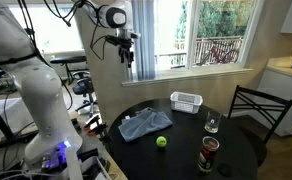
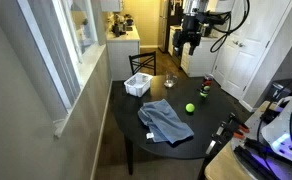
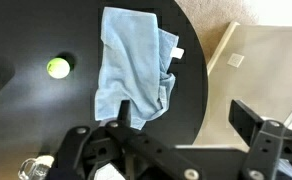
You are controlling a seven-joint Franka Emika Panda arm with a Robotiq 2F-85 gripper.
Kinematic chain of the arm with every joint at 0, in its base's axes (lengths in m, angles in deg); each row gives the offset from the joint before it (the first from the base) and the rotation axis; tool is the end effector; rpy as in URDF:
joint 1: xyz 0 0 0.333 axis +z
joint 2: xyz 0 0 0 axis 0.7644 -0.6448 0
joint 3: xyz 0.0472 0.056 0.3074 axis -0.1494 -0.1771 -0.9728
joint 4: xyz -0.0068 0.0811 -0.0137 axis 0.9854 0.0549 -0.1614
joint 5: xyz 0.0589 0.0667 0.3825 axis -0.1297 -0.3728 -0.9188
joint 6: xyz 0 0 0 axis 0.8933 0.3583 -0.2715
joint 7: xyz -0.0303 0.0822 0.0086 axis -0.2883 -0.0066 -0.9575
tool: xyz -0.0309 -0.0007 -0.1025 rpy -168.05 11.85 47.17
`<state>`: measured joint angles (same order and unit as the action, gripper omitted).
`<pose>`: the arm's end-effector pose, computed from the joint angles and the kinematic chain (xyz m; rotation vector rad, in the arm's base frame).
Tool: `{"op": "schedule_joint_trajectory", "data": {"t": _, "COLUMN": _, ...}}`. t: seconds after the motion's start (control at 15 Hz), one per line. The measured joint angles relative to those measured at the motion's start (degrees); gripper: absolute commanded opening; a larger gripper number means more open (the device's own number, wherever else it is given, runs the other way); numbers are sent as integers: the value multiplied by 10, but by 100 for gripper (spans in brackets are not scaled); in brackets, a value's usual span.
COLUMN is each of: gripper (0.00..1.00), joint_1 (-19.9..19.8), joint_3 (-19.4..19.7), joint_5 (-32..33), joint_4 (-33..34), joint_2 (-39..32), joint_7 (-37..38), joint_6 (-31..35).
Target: Put the tennis ball into the cylinder
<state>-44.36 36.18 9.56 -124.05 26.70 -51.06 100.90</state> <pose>0.4527 0.1162 0.4178 -3.0233 0.1631 0.0003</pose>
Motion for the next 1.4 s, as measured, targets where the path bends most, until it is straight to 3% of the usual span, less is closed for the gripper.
{"op": "schedule_joint_trajectory", "data": {"t": 0.47, "gripper": 100, "joint_1": 0, "joint_3": 4, "joint_5": 0, "joint_4": -2, "joint_2": -3, "joint_7": -1, "joint_6": 22}}
{"op": "schedule_joint_trajectory", "data": {"t": 0.87, "gripper": 100, "joint_1": -10, "joint_3": 47, "joint_5": -24, "joint_4": -36, "joint_2": -63, "joint_7": -25, "joint_6": 173}}
{"op": "schedule_joint_trajectory", "data": {"t": 1.4, "gripper": 100, "joint_1": -23, "joint_3": 68, "joint_5": -42, "joint_4": -46, "joint_2": -229, "joint_7": -41, "joint_6": 319}}
